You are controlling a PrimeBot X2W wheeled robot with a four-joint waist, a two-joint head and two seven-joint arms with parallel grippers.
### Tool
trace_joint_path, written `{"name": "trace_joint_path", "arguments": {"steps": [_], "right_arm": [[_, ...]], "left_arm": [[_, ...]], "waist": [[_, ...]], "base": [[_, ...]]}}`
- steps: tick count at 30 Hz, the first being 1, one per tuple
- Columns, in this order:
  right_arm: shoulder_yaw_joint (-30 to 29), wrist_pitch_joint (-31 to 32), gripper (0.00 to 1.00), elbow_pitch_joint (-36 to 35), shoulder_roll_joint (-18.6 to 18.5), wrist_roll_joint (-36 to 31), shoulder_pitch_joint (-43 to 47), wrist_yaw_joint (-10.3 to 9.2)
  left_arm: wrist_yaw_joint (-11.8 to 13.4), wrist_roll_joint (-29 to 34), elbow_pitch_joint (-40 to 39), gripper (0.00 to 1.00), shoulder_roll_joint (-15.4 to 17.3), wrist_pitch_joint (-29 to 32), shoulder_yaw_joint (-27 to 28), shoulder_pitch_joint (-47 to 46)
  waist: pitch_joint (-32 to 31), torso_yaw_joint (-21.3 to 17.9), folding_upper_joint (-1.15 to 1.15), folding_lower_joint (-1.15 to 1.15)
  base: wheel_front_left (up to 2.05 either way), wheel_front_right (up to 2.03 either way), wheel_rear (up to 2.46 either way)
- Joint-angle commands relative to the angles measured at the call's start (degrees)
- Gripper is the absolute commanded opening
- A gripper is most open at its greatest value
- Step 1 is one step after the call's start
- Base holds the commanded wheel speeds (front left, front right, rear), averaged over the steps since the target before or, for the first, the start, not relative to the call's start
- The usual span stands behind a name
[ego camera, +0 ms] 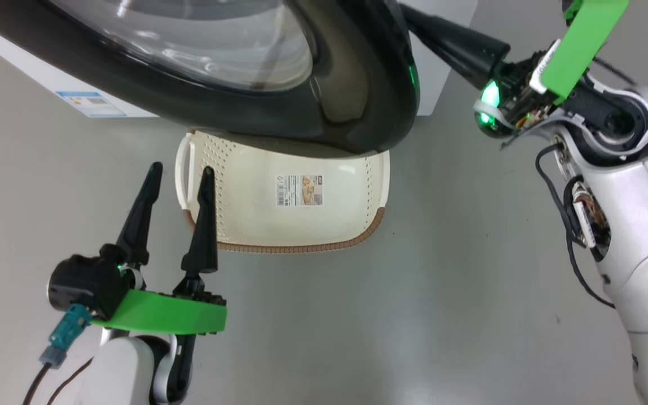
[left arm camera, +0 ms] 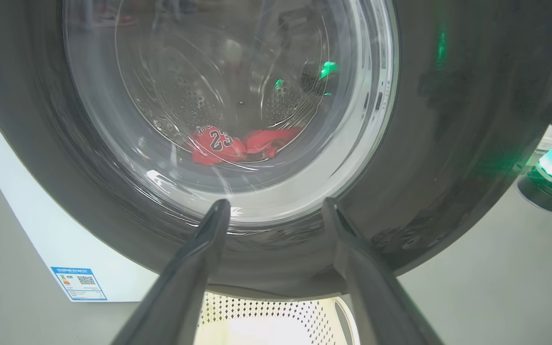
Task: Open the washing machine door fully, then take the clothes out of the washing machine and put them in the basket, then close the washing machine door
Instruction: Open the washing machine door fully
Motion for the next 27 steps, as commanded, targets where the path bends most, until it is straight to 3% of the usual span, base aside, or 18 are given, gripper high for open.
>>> {"name": "trace_joint_path", "arguments": {"steps": [1,27], "right_arm": [[0.2,0.8,0.00,-1.4,1.8,-1.1,1.7,0.40],[2.2,8.4,0.00,0.2,4.6,-5.8,11.8,0.40]], "left_arm": [[0.5,0.1,-1.3,1.00,1.1,-0.3,2.1,0.2],[0.8,-1.0,-1.0,1.00,1.1,-0.3,4.2,5.6]], "waist": [[-0.7,0.3,0.00,0.00],[-10.7,5.7,0.00,0.00]], "base": [[0.00,0.00,0.00],[0.00,0.00,0.00]]}}
